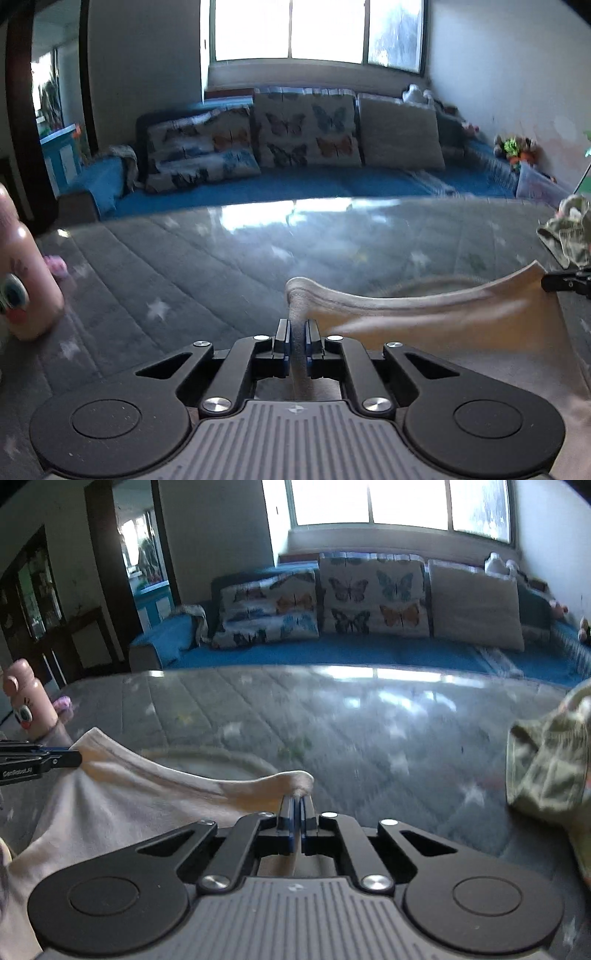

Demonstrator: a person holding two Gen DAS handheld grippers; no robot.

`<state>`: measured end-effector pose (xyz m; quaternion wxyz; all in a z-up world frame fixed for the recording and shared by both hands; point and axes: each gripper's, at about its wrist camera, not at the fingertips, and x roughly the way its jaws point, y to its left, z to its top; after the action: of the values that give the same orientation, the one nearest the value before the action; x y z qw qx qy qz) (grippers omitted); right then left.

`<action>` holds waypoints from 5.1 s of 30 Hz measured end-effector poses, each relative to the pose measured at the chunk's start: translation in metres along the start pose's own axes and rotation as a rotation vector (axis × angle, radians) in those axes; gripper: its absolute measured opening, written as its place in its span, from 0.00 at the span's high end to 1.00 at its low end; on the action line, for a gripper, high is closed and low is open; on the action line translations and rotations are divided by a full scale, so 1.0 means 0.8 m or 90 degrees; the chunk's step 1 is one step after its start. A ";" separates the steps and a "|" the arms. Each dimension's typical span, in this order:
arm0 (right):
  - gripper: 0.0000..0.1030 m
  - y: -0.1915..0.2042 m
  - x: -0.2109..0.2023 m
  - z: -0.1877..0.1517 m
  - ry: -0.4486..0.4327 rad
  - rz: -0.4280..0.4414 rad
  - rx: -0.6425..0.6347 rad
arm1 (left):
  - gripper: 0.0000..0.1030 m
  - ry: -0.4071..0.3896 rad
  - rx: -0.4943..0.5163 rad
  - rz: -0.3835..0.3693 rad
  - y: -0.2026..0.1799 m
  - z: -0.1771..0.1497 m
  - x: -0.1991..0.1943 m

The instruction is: Fold clothes

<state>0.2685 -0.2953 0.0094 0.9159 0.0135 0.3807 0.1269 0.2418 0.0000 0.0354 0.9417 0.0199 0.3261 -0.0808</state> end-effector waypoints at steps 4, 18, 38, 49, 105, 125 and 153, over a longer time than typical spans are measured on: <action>0.97 0.006 0.013 0.013 -0.008 -0.007 -0.008 | 0.91 0.012 -0.011 0.015 0.013 0.000 0.014; 0.81 0.078 -0.021 0.006 0.002 0.075 -0.104 | 0.70 0.015 -0.028 0.050 0.045 -0.014 -0.042; 0.72 0.278 -0.014 -0.064 0.054 0.226 -0.240 | 0.43 -0.011 -0.134 0.184 0.144 -0.135 -0.231; 0.67 0.300 -0.038 -0.084 0.046 0.248 -0.273 | 0.42 -0.002 -0.185 0.169 0.153 -0.176 -0.242; 0.36 0.216 -0.189 -0.199 0.062 0.243 -0.263 | 0.64 -0.030 -0.050 0.154 0.056 -0.162 -0.222; 0.37 0.175 -0.222 -0.204 0.041 0.214 -0.219 | 0.64 0.013 0.144 -0.097 -0.147 -0.168 -0.158; 0.68 0.071 -0.084 -0.064 -0.009 0.056 -0.048 | 0.63 0.029 0.196 -0.240 -0.188 -0.166 -0.149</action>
<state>0.1742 -0.2603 0.0266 0.9121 -0.0037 0.3679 0.1811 0.0437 -0.1195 0.0072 0.8882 0.1041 0.3291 -0.3032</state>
